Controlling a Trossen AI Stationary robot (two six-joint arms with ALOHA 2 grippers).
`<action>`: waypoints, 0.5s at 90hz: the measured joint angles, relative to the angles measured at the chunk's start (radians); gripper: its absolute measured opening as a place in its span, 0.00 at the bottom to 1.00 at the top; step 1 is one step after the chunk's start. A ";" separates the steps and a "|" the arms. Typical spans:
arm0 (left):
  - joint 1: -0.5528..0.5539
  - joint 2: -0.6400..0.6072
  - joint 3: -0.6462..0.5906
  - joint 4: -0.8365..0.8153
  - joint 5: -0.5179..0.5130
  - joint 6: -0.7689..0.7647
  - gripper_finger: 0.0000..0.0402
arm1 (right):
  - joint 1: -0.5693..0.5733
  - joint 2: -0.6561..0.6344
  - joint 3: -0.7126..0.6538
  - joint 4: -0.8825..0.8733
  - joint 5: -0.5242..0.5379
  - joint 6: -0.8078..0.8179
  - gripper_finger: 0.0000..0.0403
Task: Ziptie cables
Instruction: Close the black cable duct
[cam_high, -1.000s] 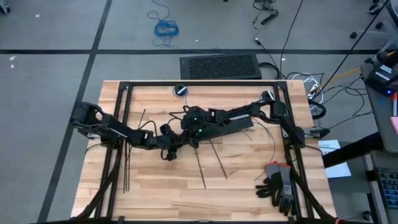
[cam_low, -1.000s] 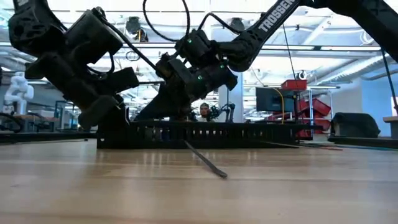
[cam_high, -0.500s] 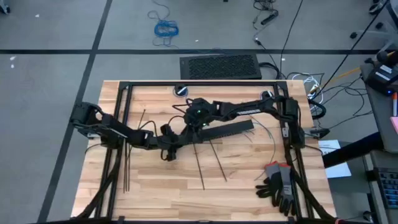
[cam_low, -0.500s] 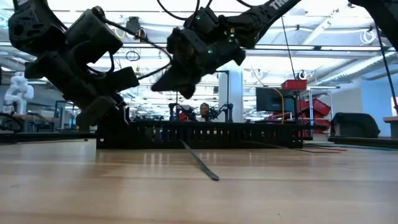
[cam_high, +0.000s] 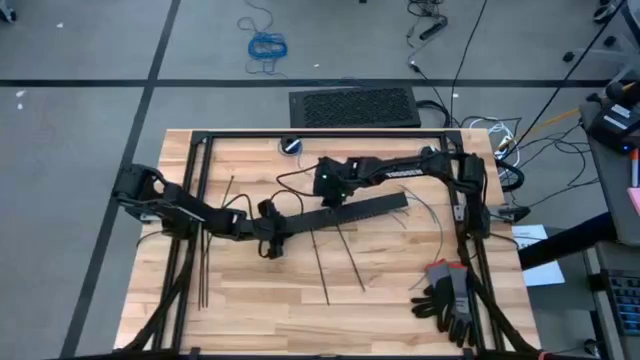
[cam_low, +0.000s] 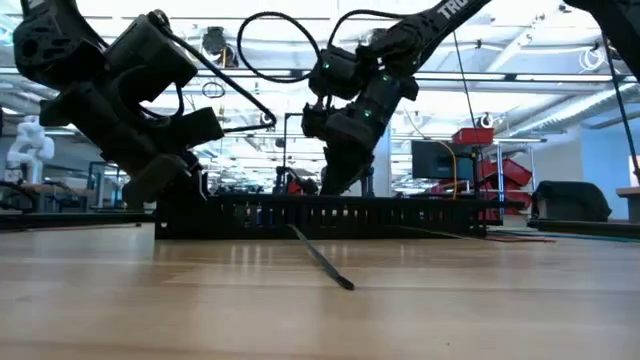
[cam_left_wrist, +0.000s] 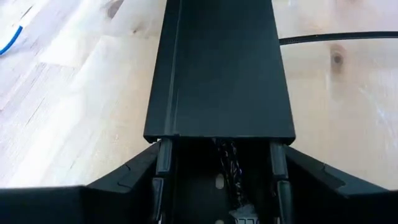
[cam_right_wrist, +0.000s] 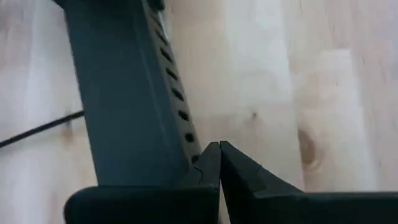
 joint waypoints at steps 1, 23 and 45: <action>0.000 0.000 0.000 0.000 0.000 0.000 0.61 | 0.003 0.000 -0.001 0.001 0.011 0.000 0.00; 0.000 0.000 0.000 -0.002 0.000 0.002 0.61 | -0.032 -0.213 -0.183 0.091 0.117 -0.006 0.00; 0.006 0.000 0.000 -0.002 0.000 0.007 0.61 | -0.095 -0.297 -0.534 0.723 -0.181 0.111 0.00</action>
